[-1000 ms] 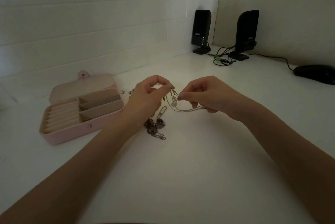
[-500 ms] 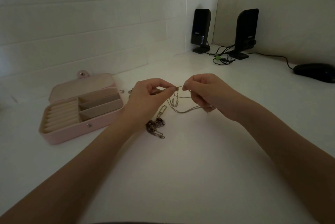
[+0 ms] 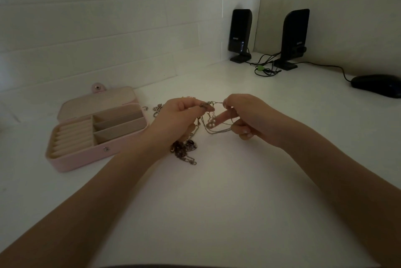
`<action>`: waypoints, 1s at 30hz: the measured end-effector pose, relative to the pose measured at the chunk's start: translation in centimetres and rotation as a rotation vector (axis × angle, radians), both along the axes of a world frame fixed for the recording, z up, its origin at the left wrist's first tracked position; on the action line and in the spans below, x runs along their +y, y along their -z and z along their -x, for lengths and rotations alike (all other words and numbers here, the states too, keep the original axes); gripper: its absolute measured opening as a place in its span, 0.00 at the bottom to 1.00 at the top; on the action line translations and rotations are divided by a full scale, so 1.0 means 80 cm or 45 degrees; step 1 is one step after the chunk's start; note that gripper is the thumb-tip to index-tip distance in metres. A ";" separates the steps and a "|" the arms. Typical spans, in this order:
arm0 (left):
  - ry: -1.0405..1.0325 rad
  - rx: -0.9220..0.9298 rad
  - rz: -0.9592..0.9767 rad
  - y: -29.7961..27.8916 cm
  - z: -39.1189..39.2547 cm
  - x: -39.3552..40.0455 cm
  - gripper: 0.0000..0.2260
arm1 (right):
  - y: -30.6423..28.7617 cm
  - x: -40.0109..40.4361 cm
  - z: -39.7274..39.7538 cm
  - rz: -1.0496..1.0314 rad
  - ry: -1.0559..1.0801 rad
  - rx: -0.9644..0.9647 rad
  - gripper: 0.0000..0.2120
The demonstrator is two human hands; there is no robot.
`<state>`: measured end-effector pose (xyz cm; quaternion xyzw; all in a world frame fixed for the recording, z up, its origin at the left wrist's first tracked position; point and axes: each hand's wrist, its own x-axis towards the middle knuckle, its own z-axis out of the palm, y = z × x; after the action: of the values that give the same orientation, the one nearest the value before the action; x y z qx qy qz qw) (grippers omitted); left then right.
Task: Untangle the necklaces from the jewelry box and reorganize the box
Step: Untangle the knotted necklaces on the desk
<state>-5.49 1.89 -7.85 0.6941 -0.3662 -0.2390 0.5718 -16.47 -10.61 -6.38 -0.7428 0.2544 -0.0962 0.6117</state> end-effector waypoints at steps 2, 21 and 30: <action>0.012 0.062 0.001 -0.002 0.001 0.001 0.11 | 0.001 0.000 0.000 0.025 -0.047 0.047 0.02; 0.202 0.667 0.085 -0.007 -0.008 0.004 0.12 | 0.002 -0.006 0.004 0.042 -0.184 -0.014 0.16; 0.324 1.084 0.241 -0.008 -0.007 0.009 0.12 | 0.005 -0.008 0.005 0.113 -0.231 -0.056 0.08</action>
<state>-4.91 2.60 -7.20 0.4281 -0.2011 -0.5370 0.6985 -16.87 -11.26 -6.78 -0.7868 0.1682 -0.0682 0.5900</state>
